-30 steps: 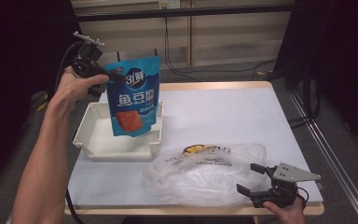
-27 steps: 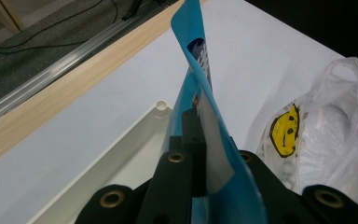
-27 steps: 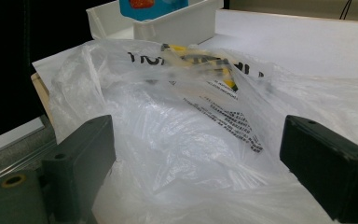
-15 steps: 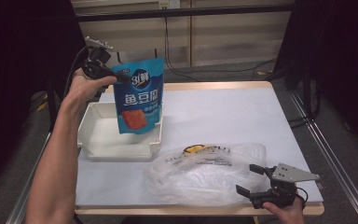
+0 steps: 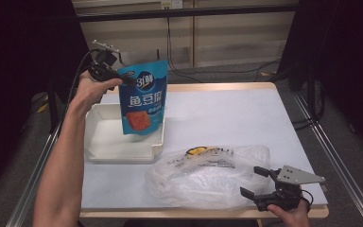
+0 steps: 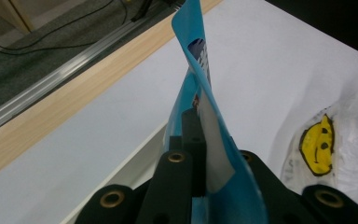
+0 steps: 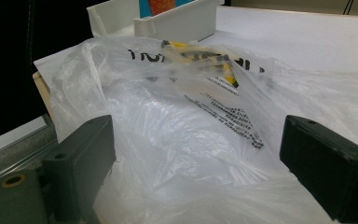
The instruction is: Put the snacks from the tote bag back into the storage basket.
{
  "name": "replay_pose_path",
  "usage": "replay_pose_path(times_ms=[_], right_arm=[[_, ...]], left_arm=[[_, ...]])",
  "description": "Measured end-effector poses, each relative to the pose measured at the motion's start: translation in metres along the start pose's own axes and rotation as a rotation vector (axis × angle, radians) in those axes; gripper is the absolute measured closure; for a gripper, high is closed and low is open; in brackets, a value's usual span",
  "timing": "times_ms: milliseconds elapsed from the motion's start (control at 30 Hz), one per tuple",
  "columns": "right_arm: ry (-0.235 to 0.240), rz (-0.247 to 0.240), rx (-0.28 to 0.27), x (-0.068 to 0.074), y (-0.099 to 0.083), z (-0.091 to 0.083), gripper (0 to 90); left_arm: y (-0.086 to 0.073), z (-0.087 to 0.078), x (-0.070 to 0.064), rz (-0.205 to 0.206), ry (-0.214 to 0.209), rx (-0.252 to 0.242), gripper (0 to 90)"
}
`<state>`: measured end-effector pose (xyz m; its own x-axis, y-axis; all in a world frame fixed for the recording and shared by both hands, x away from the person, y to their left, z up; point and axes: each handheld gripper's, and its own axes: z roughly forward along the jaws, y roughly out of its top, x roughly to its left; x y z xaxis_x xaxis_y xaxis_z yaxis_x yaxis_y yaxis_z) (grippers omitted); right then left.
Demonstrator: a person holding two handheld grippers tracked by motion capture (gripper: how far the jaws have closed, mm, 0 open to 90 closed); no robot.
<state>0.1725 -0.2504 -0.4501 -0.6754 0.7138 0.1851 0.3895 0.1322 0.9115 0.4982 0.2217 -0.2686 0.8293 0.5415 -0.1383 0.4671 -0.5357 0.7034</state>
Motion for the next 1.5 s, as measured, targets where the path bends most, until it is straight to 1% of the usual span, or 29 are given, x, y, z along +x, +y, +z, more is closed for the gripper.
replay_pose_path(times_ms=[33, 67, 133, 167, 300, 333, 367, 433, 500, 533, 633, 733, 800, 833, 900, 933, 967, 1000, 1033, 1067, 1100, 1133, 1167, 1200, 1233, 1300, 1367, 1433, 1500], right_arm=[[0.0, -0.001, 0.0, 0.0, 0.0, 0.0, 9.9], [0.001, -0.001, 0.0, 0.0, 0.0, 0.0, 9.9], [0.002, -0.001, 0.002, 0.0, 0.0, 0.001, 9.9], [0.002, 0.0, 0.002, 0.0, 0.0, 0.001, 9.9], [0.002, 0.001, 0.007, 0.001, 0.0, 0.002, 9.9], [0.002, 0.002, 0.009, 0.001, 0.0, 0.002, 9.9], [0.004, 0.0, 0.008, 0.001, 0.0, 0.002, 9.9], [-0.002, -0.001, 0.01, 0.001, 0.0, 0.002, 9.9], [0.001, -0.007, 0.011, 0.001, 0.001, 0.003, 9.9], [0.001, -0.007, 0.011, 0.001, 0.001, 0.003, 10.0], [0.005, -0.007, 0.016, 0.002, 0.001, 0.004, 9.9], [0.002, -0.006, 0.019, 0.001, 0.001, 0.004, 10.0], [0.003, -0.006, 0.022, 0.001, 0.001, 0.005, 9.9], [0.003, -0.006, 0.021, 0.001, 0.001, 0.005, 9.9], [0.005, -0.01, 0.022, 0.001, 0.001, 0.006, 9.9], [0.006, -0.011, 0.021, 0.001, 0.001, 0.006, 9.9], [0.007, -0.013, 0.02, 0.001, 0.001, 0.006, 10.0], [0.007, -0.011, 0.021, 0.001, 0.001, 0.005, 9.9], [0.006, -0.013, 0.024, 0.001, 0.001, 0.005, 10.0], [0.007, -0.013, 0.023, 0.001, 0.001, 0.005, 9.9], [0.008, -0.012, 0.023, 0.001, 0.0, 0.005, 9.9], [0.008, -0.012, 0.024, 0.001, 0.0, 0.004, 10.0], [0.007, -0.01, 0.025, 0.001, 0.0, 0.005, 9.9], [0.008, -0.011, 0.025, 0.001, 0.0, 0.005, 9.9], [0.007, -0.011, 0.026, 0.001, 0.0, 0.005, 10.0], [0.009, -0.014, 0.032, 0.001, 0.0, 0.005, 10.0], [0.01, -0.013, 0.033, 0.002, 0.0, 0.006, 10.0], [0.014, -0.018, 0.034, 0.002, 0.0, 0.006, 9.9], [0.016, -0.021, 0.033, 0.002, 0.0, 0.006, 9.9]], left_arm=[[-0.001, 0.002, 0.0, -0.005, 0.001, -0.008, 90.0], [-0.002, 0.004, 0.001, 0.005, -0.006, -0.005, 90.0], [-0.005, 0.005, 0.002, -0.011, -0.005, -0.018, 90.0], [-0.006, 0.005, 0.004, -0.002, 0.006, -0.019, 90.0], [-0.006, 0.003, 0.006, 0.007, 0.028, -0.005, 90.0], [-0.006, 0.005, 0.005, -0.003, 0.035, -0.013, 90.0], [-0.005, 0.006, 0.006, 0.004, 0.034, -0.004, 90.0], [-0.003, 0.007, 0.005, 0.005, 0.061, 0.012, 90.0], [-0.003, 0.009, 0.007, -0.002, 0.067, 0.007, 90.0], [-0.003, 0.009, 0.007, -0.004, 0.088, 0.012, 90.0], [-0.005, 0.009, 0.01, -0.016, 0.083, 0.007, 89.1], [-0.004, 0.011, 0.012, -0.052, 0.08, -0.002, 86.9], [-0.003, 0.012, 0.013, -0.049, 0.079, -0.008, 86.5], [-0.003, 0.013, 0.013, -0.062, 0.072, -0.019, 84.7], [-0.002, 0.015, 0.013, -0.061, 0.063, -0.03, 81.7], [-0.002, 0.016, 0.013, -0.07, 0.048, -0.038, 79.7], [-0.001, 0.016, 0.013, -0.079, 0.047, -0.046, 77.1], [-0.001, 0.017, 0.013, -0.076, 0.05, -0.038, 73.7], [-0.001, 0.017, 0.012, -0.073, 0.064, -0.033, 72.9], [-0.001, 0.017, 0.012, -0.078, 0.067, -0.037, 69.6], [-0.001, 0.017, 0.013, -0.075, 0.069, -0.035, 64.0], [-0.001, 0.017, 0.013, -0.073, 0.085, -0.032, 60.2], [-0.001, 0.017, 0.015, -0.086, 0.101, -0.038, 56.2], [-0.001, 0.017, 0.015, -0.095, 0.091, -0.036, 50.8], [-0.002, 0.017, 0.016, -0.092, 0.08, -0.036, 49.8], [-0.002, 0.016, 0.016, -0.076, 0.1, -0.029, 42.6], [-0.004, 0.016, 0.017, -0.081, 0.104, -0.029, 35.0], [-0.006, 0.015, 0.018, -0.087, 0.106, -0.023, 31.2], [-0.007, 0.013, 0.018, -0.078, 0.098, 0.002, 28.2]])
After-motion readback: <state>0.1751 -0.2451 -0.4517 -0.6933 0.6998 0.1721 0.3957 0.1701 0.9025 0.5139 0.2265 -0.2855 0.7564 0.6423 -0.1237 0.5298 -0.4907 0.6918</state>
